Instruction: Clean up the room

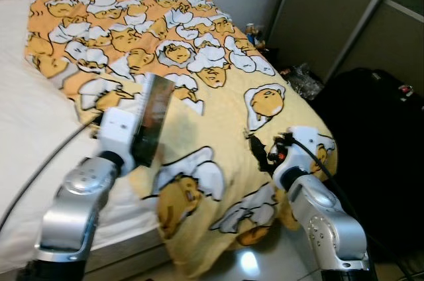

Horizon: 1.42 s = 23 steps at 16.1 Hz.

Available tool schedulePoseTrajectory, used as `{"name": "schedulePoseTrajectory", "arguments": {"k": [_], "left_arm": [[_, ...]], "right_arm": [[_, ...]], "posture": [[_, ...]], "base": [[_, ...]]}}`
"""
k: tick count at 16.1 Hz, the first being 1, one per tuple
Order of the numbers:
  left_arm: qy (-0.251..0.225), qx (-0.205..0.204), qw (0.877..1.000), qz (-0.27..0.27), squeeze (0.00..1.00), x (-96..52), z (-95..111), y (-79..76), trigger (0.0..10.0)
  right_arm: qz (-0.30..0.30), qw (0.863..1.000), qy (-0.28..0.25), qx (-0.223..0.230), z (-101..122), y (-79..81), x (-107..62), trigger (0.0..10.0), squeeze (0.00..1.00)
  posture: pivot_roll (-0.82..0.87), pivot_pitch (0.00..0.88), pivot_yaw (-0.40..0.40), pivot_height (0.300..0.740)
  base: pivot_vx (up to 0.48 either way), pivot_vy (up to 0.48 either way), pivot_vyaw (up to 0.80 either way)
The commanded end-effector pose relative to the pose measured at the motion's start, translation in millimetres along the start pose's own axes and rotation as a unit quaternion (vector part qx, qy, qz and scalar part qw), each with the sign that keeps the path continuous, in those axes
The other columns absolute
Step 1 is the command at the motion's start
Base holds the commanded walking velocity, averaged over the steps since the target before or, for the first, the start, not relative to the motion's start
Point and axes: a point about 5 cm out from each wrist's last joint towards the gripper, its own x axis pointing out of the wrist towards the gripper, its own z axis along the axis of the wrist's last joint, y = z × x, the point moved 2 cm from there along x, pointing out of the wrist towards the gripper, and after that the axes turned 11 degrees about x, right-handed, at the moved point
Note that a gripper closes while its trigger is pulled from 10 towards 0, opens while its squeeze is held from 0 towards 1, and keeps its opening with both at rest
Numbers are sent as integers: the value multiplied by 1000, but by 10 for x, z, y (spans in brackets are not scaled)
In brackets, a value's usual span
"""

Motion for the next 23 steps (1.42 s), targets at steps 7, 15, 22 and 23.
{"name": "schedulePoseTrajectory", "arguments": {"k": [7,15,22,23], "left_arm": [[-34,10,999,-11,0,18,142,-77,10000],[-36,12,999,-12,0,20,139,-84,10000],[-31,11,999,-13,0,27,108,-95,10000],[-31,12,999,-13,0,29,108,-96,10000]], "right_arm": [[-8,999,-7,-31,44,-77,-17,10000,0],[6,999,-2,-48,29,-50,-19,10000,0],[19,997,-1,-72,47,-42,-4,10000,0],[21,997,0,-74,43,-41,-1,10000,0]], "posture": [[-26,0,-82,740],[-29,0,-79,740],[-28,0,-72,740],[-26,0,-70,740]], "base": [[0,457,0],[0,457,0],[0,456,0],[0,458,0]]}}
